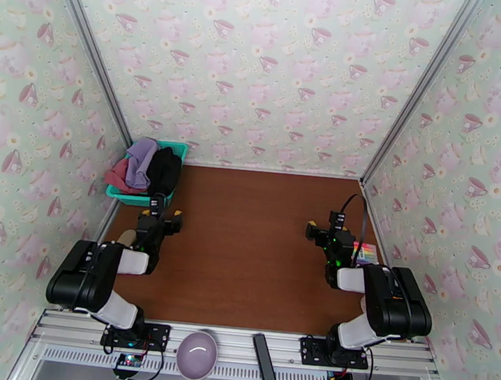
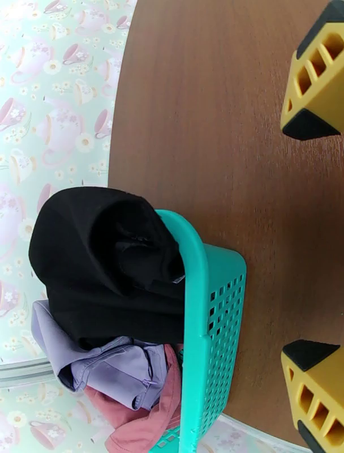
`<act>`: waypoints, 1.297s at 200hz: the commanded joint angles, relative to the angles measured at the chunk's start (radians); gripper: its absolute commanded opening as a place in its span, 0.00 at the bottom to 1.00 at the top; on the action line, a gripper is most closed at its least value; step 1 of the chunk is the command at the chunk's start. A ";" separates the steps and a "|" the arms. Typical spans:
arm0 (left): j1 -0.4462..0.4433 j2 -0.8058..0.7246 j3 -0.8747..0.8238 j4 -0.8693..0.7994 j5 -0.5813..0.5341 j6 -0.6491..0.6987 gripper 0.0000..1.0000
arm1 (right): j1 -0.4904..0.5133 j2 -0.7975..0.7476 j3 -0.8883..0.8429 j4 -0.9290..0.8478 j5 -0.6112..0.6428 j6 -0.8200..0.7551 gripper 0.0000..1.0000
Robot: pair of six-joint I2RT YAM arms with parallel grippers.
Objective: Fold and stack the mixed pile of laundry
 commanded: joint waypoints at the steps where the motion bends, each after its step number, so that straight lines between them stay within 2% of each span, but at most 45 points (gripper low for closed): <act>1: -0.004 -0.003 0.011 0.007 -0.013 0.005 1.00 | 0.006 -0.010 0.016 0.005 0.011 0.004 1.00; 236: 0.001 -0.006 0.017 -0.006 -0.003 0.002 1.00 | 0.005 -0.009 0.016 0.004 0.010 0.006 1.00; 248: -0.004 -0.020 0.015 -0.004 -0.057 -0.008 1.00 | 0.005 -0.020 0.020 0.000 0.006 0.006 1.00; 259: -0.010 -0.112 0.027 -0.098 -0.145 -0.032 1.00 | 0.005 -0.091 0.061 -0.144 0.015 0.010 1.00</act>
